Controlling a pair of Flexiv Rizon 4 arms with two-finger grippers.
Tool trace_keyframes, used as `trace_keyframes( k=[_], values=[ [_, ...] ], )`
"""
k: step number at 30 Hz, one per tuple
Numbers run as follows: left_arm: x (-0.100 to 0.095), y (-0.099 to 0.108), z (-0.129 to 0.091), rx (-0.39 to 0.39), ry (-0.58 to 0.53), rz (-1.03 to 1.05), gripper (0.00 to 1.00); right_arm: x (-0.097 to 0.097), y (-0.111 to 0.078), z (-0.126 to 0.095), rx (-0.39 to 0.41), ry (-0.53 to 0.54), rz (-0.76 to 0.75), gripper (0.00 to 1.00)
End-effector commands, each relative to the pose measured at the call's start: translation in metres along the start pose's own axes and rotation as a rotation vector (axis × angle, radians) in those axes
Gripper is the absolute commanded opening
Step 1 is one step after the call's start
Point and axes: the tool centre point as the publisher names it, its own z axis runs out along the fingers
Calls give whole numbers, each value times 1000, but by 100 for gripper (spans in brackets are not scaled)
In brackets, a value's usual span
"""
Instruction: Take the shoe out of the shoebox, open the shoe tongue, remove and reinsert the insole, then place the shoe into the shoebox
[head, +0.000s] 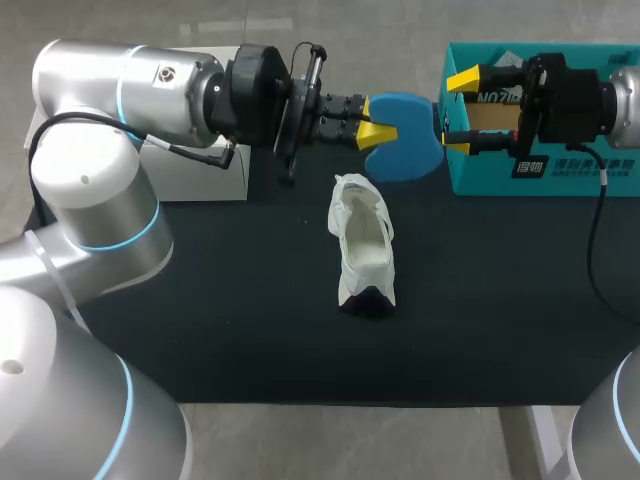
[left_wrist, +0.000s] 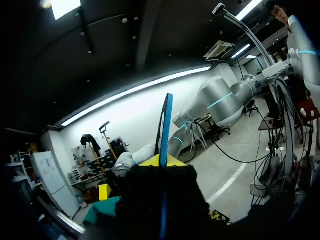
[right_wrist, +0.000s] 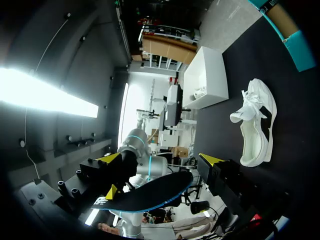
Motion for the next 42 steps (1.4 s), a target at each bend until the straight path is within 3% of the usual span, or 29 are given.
trace_keyframes(
  k=[1, 6, 13, 16, 26, 34, 35, 36, 37, 42],
  values=[
    [4, 25, -5, -153, 239, 875, 0, 0, 0, 1, -2, -1, 1, 100],
    [6, 38, -14, -180, 240, 1165, 0, 0, 0, 1, -2, -1, 1, 100],
    [6, 34, -33, -257, 263, 1295, 0, 0, 0, 1, -2, -1, 1, 100],
    [3, 42, -37, -287, 260, 1420, 0, 0, 0, 1, -2, -1, 1, 100],
    [4, 72, -7, -287, 226, 1633, 0, 1, 0, 8, -14, -15, 21, 100],
    [15, 78, -2, -322, 168, 1566, 0, 4, 1, 14, -46, -17, 36, 99],
    [16, 77, -1, -325, 153, 1548, 0, 3, 1, 15, -46, -16, 39, 86],
    [16, 77, 0, -334, 143, 1540, 0, 3, 1, 16, -45, -14, 42, 61],
    [15, 77, 2, -344, 127, 1509, 0, 3, 1, 17, -42, -12, 45, 47],
    [11, 75, 10, -375, 46, 1436, 0, 2, -1, 20, -46, -6, 56, 44]
  ],
)
